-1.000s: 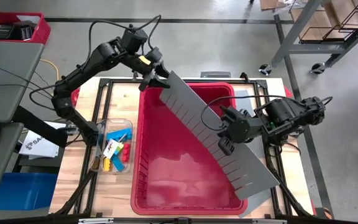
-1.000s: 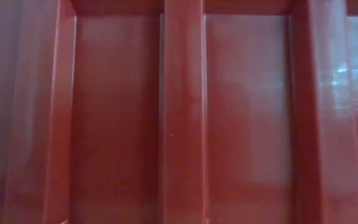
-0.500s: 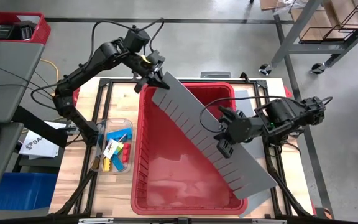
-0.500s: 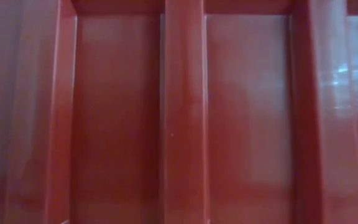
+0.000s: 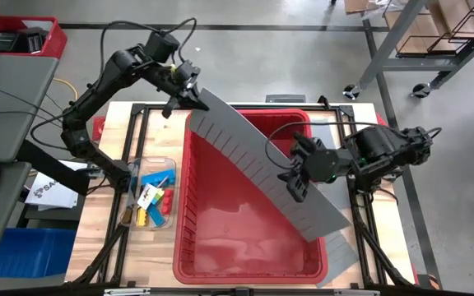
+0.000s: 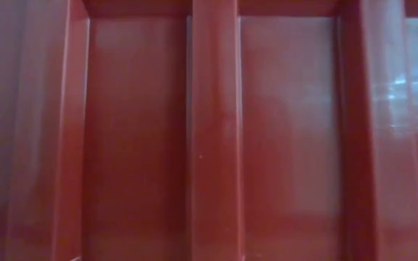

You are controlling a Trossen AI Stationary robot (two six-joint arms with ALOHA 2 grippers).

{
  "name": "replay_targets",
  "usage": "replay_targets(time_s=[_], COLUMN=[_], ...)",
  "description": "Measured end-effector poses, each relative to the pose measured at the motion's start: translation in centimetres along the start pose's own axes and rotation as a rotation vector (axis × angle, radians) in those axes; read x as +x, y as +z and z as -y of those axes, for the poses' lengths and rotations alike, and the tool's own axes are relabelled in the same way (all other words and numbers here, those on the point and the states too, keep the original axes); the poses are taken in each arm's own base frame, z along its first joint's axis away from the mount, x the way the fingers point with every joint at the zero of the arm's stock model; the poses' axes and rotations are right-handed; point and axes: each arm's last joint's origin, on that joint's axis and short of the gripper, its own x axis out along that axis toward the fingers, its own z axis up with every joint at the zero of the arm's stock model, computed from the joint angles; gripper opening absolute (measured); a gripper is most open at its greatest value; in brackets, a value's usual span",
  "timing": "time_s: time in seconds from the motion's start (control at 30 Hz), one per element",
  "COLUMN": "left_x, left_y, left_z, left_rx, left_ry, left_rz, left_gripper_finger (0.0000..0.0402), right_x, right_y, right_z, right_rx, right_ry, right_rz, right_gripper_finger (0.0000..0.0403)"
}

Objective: Sort Items/Unsort Items

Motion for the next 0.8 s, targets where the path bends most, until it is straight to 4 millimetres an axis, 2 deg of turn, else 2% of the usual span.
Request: replay_targets(time_s=[0.2,0.3,0.4,0.47,0.67,0.8], left_x=[-1.1,-1.6,-1.9,-2.0,-2.1,-2.1], left_y=[-0.6,-0.6,-0.6,-0.7,-0.5,-0.4], left_z=[0.1,0.1,0.1,0.0,-0.1,-0.2], left_rx=[-0.013,-0.014,-0.020,-0.019,-0.001,-0.006], left_ry=[0.034,0.046,0.050,0.060,0.062,0.066], left_rz=[-0.022,-0.017,-0.011,-0.009,0.007,0.016], left_gripper_finger=[0.0001,0.0001,0.0001,0.0000,0.0000,0.0000], right_x=[-3.6,-4.6,-4.6,-3.9,0.4,3.5], right_y=[-0.4,-1.2,-2.3,-3.5,-7.5,-8.4], right_z=[1.1,0.5,-0.3,-1.1,-2.3,-1.8], right_rx=[0.095,0.137,0.176,0.170,0.152,0.138], right_ry=[0.026,0.081,0.087,0.062,-0.114,-0.237], right_rz=[-0.115,-0.133,-0.169,-0.202,-0.290,-0.209], right_gripper_finger=[0.0196,0.0197,0.0197,0.0197,0.0197,0.0197])
